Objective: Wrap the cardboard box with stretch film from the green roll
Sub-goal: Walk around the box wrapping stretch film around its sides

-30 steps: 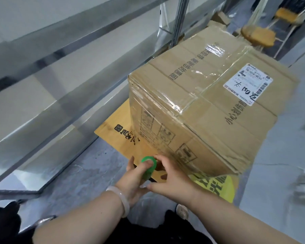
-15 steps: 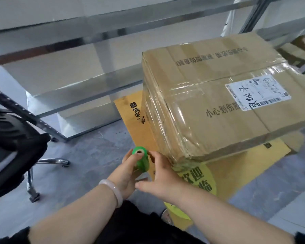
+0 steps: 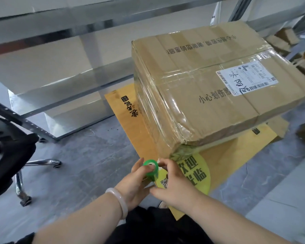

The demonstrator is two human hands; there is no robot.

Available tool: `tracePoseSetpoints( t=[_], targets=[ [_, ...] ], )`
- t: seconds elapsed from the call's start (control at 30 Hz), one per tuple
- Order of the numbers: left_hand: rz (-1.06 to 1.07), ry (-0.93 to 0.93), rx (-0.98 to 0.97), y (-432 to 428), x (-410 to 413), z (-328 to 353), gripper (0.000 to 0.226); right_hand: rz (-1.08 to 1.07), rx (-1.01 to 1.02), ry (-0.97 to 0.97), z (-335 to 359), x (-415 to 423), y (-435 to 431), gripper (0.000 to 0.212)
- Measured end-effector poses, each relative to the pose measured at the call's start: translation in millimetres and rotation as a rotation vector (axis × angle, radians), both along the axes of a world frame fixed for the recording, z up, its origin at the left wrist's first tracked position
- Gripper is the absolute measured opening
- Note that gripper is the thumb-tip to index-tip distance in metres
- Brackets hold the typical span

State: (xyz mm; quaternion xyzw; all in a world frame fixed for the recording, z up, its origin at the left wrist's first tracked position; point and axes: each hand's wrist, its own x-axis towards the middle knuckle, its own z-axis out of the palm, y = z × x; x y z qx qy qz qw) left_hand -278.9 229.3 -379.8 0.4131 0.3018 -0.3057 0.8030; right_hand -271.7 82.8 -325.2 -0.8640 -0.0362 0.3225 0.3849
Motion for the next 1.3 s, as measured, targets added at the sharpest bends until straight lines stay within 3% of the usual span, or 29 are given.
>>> tracePoseSetpoints(
  t=[0.13, 0.23, 0.33, 0.47, 0.53, 0.63, 0.73, 0.87, 1.1, 1.2, 1.3],
  targets=[
    [-0.006, -0.005, -0.024, -11.0, -7.2, 2.4, 0.089, -0.065, 0.016, 0.005, -6.1, -12.6, -9.5, 0.066],
    [-0.027, 0.013, -0.021, -20.1, -9.9, 3.0, 0.108, -0.029, -0.012, -0.024, -7.6, -13.6, -19.6, 0.073],
    [-0.05, 0.044, -0.012, -36.4, -10.6, 4.2, 0.103, -0.015, -0.013, -0.033, -14.4, -6.5, -35.2, 0.063],
    [-0.133, 0.062, 0.033, -61.0, -10.3, 2.9, 0.121, 0.035, -0.029, 0.032, -21.4, 7.0, -62.1, 0.053],
    [-0.129, 0.061, 0.066, -71.8, -7.9, 0.3, 0.133, 0.066, -0.023, 0.035, -22.4, 14.4, -75.5, 0.055],
    [-0.132, 0.062, 0.06, -93.0, -3.5, 2.0, 0.134, 0.204, -0.026, 0.05, -18.2, 34.3, -99.3, 0.069],
    [0.016, 0.067, 0.068, -116.9, -0.4, -2.3, 0.132, 0.399, -0.04, 0.03, -14.8, 56.5, -123.7, 0.074],
    [0.283, 0.022, 0.097, -153.5, 4.1, 1.0, 0.125, 0.479, -0.057, 0.089, -15.6, 77.9, -148.3, 0.069],
    [0.673, 0.031, 0.056, -207.6, 5.4, -5.9, 0.143, 0.666, -0.031, 0.18, -8.0, 110.7, -176.0, 0.075],
    [0.716, 0.024, 0.019, -216.9, 4.8, -9.0, 0.142, 0.729, -0.024, 0.11, -7.6, 112.1, -178.6, 0.077],
    [0.68, 0.006, 0.015, -229.4, 6.4, -11.1, 0.134, 0.651, -0.022, 0.131, -13.4, 108.8, -185.2, 0.071]
  ],
)
